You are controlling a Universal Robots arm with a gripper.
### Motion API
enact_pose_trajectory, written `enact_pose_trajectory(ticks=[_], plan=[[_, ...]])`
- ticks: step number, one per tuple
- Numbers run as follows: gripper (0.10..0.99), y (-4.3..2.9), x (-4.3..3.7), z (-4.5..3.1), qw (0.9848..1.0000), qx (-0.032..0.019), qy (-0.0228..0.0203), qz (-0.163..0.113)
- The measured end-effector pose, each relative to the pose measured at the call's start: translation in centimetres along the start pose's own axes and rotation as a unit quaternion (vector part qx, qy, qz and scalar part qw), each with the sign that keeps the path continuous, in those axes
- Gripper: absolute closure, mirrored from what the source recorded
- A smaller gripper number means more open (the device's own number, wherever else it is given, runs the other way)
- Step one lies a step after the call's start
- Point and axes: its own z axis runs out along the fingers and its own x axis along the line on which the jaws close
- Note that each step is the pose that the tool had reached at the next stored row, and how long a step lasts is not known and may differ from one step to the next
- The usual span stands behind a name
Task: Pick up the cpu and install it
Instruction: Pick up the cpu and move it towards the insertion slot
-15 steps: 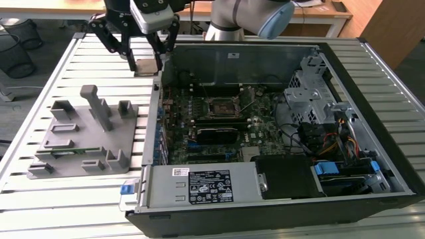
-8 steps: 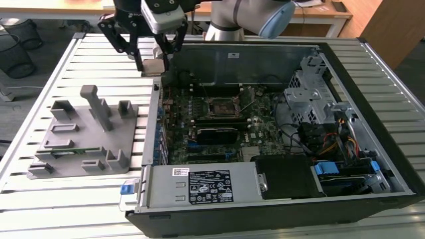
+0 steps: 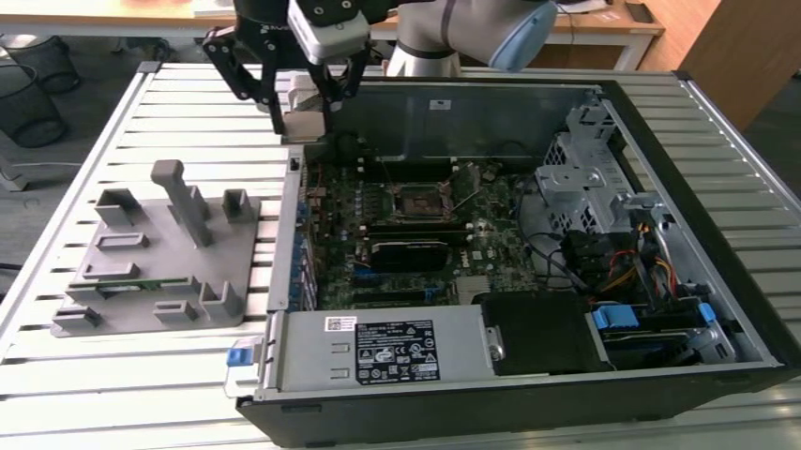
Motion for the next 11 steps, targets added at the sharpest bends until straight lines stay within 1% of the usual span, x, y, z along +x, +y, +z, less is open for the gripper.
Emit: enact_pose_trajectory(ticks=[2,3,4,11], plan=[[0.561,-0.01,-0.38,0.0,1.0,0.0,0.0,0.0],[0.561,-0.02,-0.76,0.01,1.0,0.0,0.0,0.0],[0.561,-0.02,-0.97,0.02,1.0,0.0,0.0,0.0],[0.561,-0.05,-2.22,0.04,1.0,0.0,0.0,0.0]])
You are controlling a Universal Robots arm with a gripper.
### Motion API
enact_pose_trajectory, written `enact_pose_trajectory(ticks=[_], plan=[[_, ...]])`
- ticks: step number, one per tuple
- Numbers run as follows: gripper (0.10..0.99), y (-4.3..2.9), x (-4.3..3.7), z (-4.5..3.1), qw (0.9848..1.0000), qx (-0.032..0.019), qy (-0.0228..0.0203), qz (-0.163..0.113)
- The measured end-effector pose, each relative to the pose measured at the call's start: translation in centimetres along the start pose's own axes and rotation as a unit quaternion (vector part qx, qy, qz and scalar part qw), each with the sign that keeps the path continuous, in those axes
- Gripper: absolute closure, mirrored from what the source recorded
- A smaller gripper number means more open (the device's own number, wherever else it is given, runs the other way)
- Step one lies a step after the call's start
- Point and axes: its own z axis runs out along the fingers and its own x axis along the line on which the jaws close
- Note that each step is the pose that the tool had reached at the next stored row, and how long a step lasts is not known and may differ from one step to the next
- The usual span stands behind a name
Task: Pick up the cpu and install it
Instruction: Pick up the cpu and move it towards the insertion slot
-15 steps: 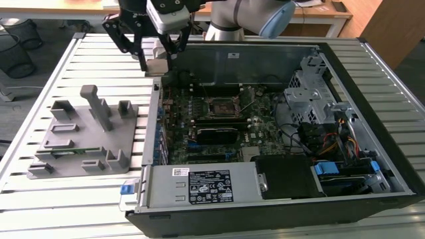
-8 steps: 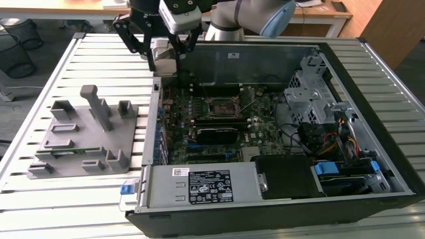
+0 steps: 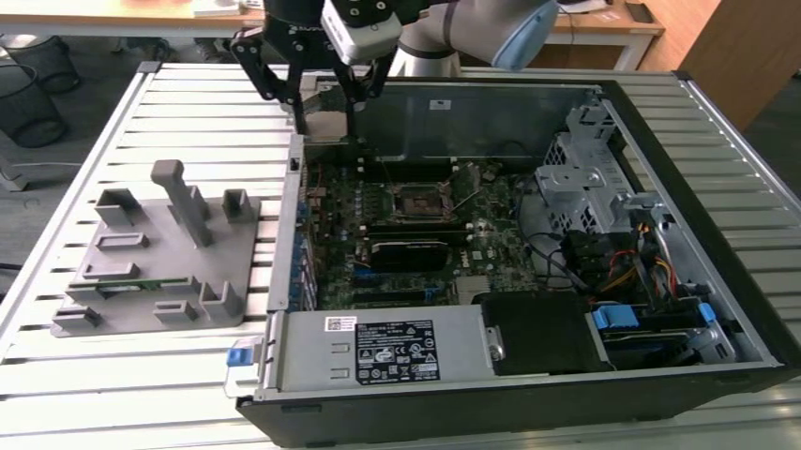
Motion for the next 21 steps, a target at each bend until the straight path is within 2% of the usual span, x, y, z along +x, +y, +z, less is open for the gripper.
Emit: enact_pose_trajectory(ticks=[16,21], plan=[[0.561,-0.06,-2.76,0.06,1.0,0.0,0.0,0.0],[0.561,-0.01,-3.9,0.09,1.0,0.0,0.0,0.0]])
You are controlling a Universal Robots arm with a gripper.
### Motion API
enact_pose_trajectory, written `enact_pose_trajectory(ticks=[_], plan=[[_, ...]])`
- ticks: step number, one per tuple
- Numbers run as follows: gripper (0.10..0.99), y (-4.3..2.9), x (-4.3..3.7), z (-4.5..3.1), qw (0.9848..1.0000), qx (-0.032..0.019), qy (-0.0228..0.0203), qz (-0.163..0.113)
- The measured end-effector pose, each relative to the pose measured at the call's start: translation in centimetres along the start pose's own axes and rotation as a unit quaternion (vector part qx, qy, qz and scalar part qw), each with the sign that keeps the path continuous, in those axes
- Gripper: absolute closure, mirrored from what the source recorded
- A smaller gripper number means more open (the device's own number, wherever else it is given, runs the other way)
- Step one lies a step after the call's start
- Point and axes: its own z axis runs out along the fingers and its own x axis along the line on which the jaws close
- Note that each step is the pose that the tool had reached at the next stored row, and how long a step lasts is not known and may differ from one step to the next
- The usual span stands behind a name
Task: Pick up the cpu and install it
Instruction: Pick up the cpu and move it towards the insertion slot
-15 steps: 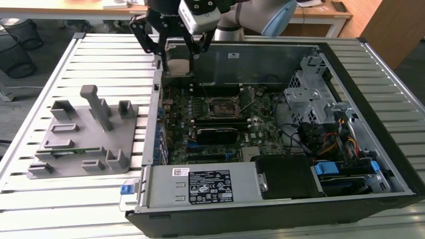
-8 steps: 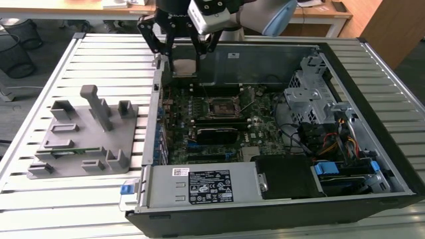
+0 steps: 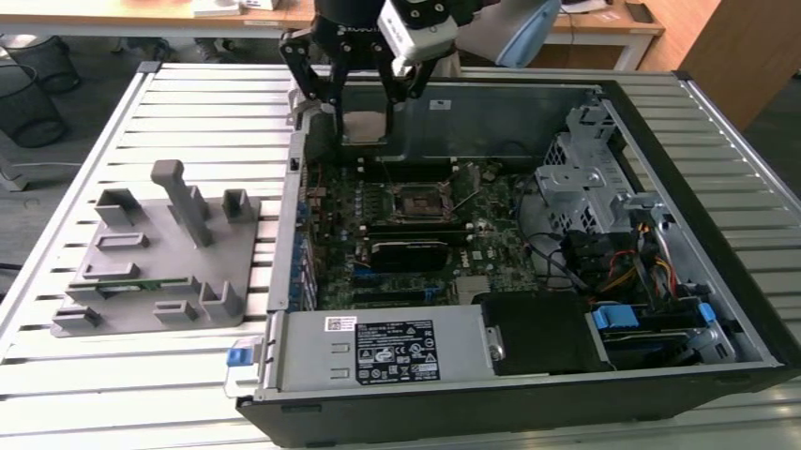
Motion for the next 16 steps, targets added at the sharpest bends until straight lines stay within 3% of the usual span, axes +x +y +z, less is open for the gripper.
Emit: enact_pose_trajectory(ticks=[9,16], plan=[[0.561,0.44,-1.62,0.08,1.0,-0.0001,-0.0001,0.0],[0.561,0.58,-3.64,0.22,1.0,0.0,0.0,0.0]])
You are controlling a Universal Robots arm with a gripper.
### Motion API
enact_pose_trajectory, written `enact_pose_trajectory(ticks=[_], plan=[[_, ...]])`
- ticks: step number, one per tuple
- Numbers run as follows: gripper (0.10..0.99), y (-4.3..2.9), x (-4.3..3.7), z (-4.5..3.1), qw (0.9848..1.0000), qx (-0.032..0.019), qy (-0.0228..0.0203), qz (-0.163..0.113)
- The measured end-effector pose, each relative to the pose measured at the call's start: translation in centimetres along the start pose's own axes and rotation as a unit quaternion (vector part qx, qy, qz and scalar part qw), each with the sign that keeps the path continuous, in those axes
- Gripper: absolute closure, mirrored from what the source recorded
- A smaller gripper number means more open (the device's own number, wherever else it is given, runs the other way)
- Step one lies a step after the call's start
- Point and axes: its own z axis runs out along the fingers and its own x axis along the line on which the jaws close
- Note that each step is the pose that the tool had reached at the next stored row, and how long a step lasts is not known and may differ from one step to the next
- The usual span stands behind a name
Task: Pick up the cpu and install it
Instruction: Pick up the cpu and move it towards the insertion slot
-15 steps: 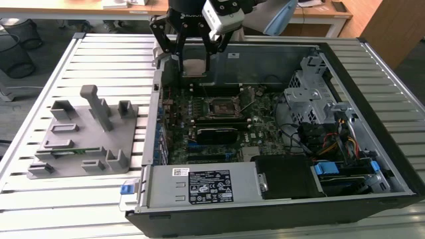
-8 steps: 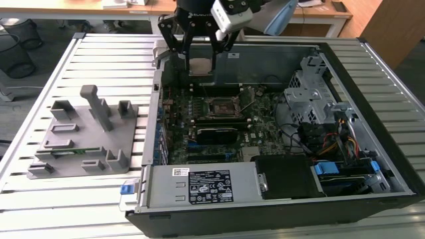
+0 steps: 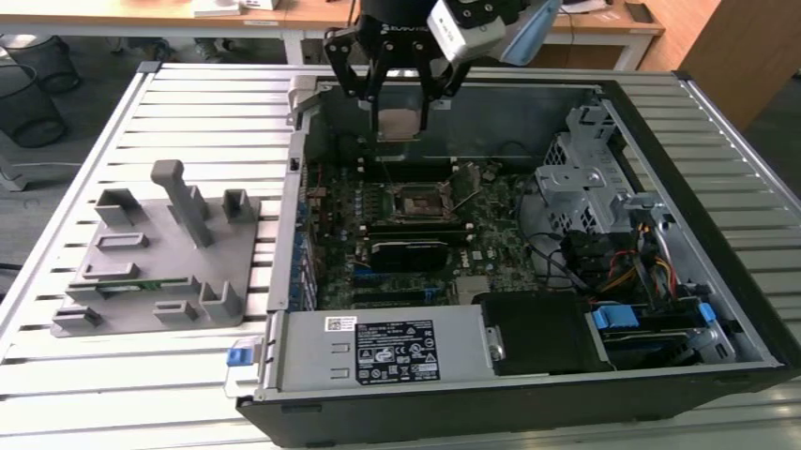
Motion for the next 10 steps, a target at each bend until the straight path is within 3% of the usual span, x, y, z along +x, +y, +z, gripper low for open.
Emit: enact_pose_trajectory(ticks=[10], plan=[[0.561,0.01,-1.9,0.38,1.0,-0.002,-0.0003,0.0]])
